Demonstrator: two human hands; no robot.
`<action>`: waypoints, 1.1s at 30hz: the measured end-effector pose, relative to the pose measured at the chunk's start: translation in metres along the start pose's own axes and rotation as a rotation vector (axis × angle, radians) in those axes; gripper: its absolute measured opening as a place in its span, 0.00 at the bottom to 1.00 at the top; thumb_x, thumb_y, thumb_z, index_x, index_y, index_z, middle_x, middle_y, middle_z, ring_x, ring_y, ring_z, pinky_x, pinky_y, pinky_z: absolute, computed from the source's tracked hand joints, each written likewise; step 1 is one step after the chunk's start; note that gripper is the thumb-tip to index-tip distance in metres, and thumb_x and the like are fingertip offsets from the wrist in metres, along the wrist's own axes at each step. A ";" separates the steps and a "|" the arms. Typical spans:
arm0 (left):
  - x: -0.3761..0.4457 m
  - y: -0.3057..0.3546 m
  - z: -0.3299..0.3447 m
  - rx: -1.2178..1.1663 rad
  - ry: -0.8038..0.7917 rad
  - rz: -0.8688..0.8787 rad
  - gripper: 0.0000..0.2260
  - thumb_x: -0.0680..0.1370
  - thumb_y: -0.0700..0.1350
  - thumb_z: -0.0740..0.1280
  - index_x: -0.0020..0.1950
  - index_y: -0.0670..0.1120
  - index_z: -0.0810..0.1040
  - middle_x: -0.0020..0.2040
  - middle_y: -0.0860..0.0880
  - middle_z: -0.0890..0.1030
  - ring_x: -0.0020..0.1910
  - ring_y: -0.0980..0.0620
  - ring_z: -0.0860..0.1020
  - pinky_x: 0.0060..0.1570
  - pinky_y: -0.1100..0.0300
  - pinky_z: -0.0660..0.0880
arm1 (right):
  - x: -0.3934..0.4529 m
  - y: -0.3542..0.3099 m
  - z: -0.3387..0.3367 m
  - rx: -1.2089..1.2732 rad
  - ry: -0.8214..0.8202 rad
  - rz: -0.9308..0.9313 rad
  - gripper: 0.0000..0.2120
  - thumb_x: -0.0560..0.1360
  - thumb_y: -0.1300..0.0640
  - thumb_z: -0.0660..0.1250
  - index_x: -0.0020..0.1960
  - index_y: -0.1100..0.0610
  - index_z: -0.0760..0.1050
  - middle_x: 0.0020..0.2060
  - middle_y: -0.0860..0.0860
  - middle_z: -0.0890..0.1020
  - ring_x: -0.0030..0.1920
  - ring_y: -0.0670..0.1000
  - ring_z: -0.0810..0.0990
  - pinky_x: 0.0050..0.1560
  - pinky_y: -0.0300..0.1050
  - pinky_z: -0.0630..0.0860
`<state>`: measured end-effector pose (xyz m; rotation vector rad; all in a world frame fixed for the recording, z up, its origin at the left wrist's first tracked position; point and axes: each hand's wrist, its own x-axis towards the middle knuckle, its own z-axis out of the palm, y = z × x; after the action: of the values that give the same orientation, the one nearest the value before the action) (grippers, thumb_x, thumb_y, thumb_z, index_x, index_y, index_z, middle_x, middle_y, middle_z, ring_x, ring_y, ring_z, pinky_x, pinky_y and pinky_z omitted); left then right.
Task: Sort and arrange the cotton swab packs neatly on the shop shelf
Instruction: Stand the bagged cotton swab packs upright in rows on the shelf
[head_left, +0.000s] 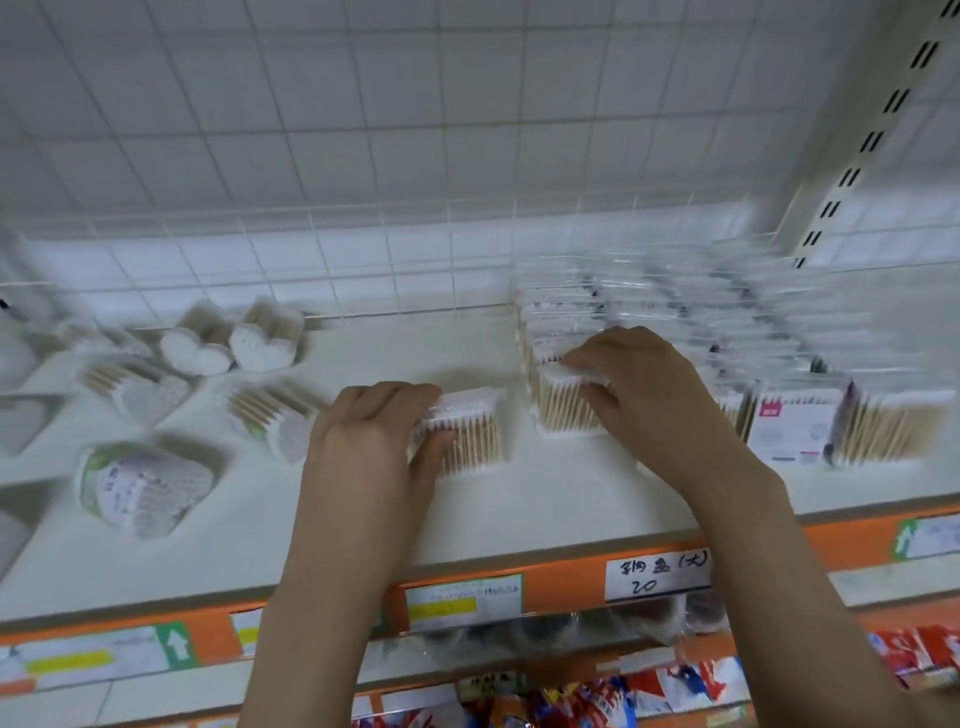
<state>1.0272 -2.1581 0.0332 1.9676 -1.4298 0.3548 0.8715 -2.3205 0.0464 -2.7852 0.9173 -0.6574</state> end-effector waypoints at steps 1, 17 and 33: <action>-0.001 0.003 0.002 -0.004 -0.003 0.002 0.15 0.65 0.35 0.76 0.50 0.41 0.81 0.43 0.45 0.82 0.42 0.41 0.78 0.43 0.48 0.77 | 0.001 0.002 0.001 0.010 -0.001 -0.001 0.15 0.72 0.70 0.64 0.57 0.60 0.79 0.50 0.55 0.80 0.54 0.56 0.75 0.61 0.42 0.63; 0.018 0.069 0.051 -0.051 -0.150 0.058 0.11 0.68 0.37 0.73 0.50 0.40 0.81 0.45 0.43 0.78 0.42 0.42 0.78 0.45 0.48 0.76 | -0.035 0.035 -0.038 0.029 0.064 0.058 0.13 0.76 0.60 0.65 0.60 0.60 0.76 0.53 0.54 0.80 0.56 0.56 0.75 0.58 0.46 0.68; 0.028 0.071 0.060 0.012 -0.104 0.075 0.25 0.70 0.44 0.73 0.65 0.44 0.73 0.59 0.43 0.75 0.55 0.41 0.75 0.51 0.49 0.70 | -0.035 0.018 -0.030 0.088 0.081 0.046 0.12 0.75 0.61 0.66 0.58 0.61 0.77 0.53 0.54 0.80 0.56 0.54 0.75 0.57 0.41 0.66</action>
<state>0.9622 -2.2305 0.0307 1.9707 -1.5738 0.2989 0.8235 -2.3142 0.0563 -2.6702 0.9406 -0.7880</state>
